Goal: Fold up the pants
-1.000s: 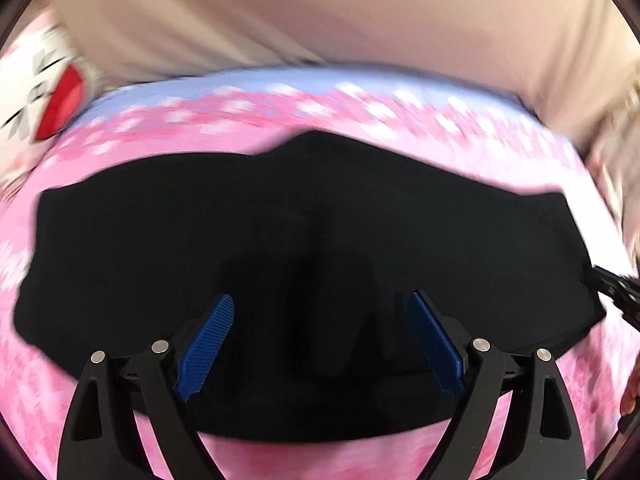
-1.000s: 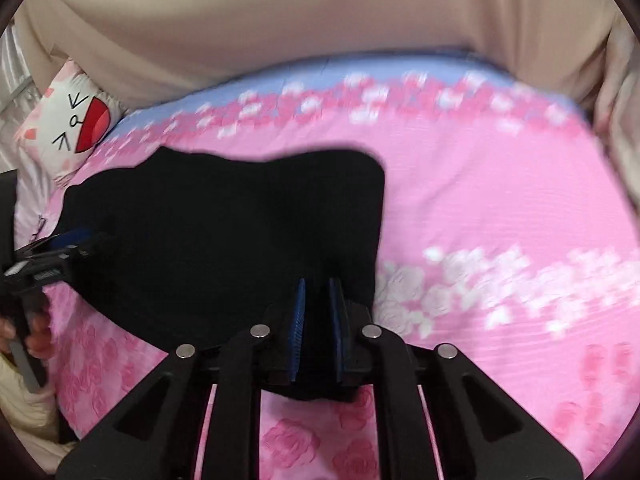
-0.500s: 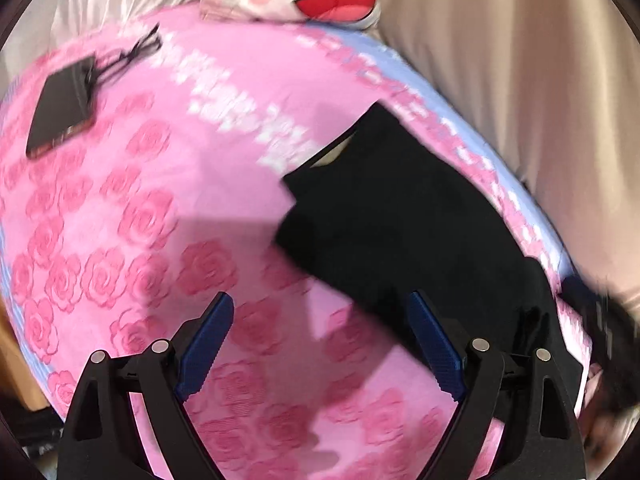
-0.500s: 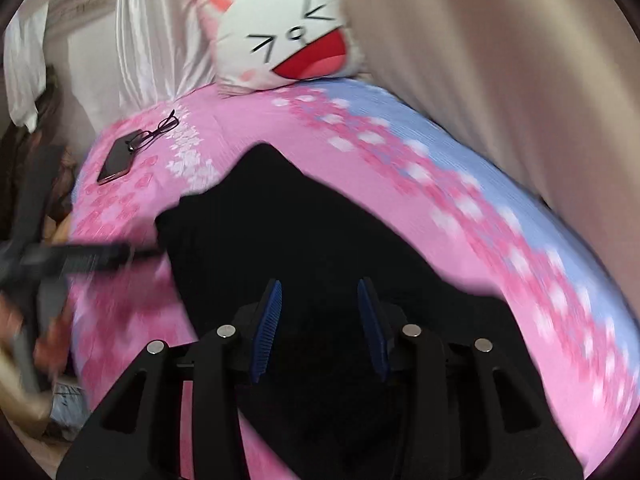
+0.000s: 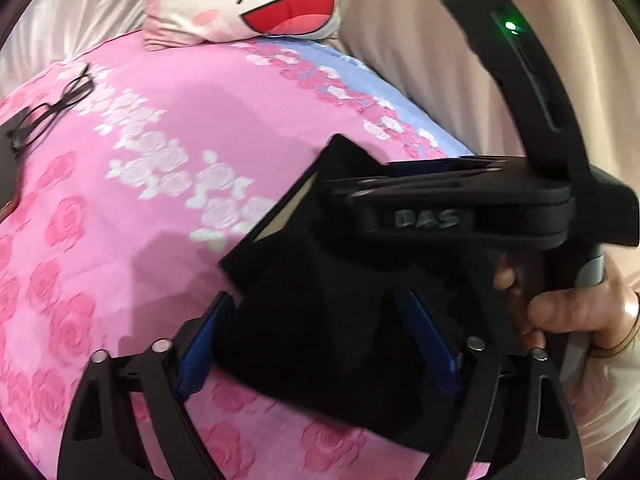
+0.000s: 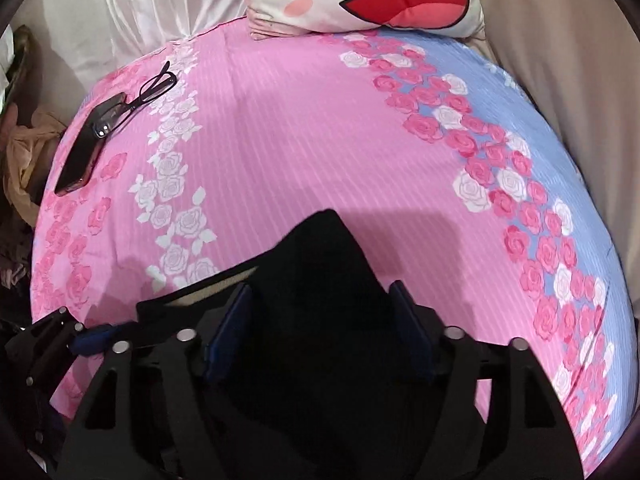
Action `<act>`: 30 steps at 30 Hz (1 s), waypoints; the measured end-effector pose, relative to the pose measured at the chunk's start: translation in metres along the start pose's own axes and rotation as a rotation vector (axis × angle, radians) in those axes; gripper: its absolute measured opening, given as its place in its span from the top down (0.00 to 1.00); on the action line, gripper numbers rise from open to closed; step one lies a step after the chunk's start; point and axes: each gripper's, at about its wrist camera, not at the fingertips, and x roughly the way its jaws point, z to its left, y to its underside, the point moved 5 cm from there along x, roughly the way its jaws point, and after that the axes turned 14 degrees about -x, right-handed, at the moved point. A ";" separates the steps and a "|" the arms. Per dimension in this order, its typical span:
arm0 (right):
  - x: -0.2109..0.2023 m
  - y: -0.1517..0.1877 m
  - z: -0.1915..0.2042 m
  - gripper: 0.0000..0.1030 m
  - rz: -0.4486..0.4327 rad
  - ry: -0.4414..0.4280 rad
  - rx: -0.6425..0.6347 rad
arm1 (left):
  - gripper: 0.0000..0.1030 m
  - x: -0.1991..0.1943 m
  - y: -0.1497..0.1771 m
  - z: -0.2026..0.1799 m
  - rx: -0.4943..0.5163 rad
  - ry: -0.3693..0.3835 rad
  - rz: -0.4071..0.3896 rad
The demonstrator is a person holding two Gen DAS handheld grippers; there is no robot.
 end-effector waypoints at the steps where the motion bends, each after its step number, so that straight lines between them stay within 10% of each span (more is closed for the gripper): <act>1: -0.003 0.001 -0.001 0.59 -0.007 0.013 -0.002 | 0.47 0.001 -0.002 -0.001 0.011 -0.022 -0.016; 4: -0.019 0.006 -0.013 0.90 -0.044 -0.009 0.046 | 0.73 0.002 -0.007 -0.006 0.026 -0.007 -0.022; 15: -0.155 0.050 -0.044 0.93 -0.253 0.039 0.123 | 0.78 -0.067 0.014 -0.125 0.254 0.135 -0.133; 22: -0.272 0.181 -0.093 0.93 -0.365 0.135 0.296 | 0.78 -0.110 0.099 -0.256 0.517 0.321 -0.119; 30: -0.322 0.391 -0.124 0.93 -0.331 0.224 0.562 | 0.78 -0.082 0.253 -0.367 0.774 0.413 0.081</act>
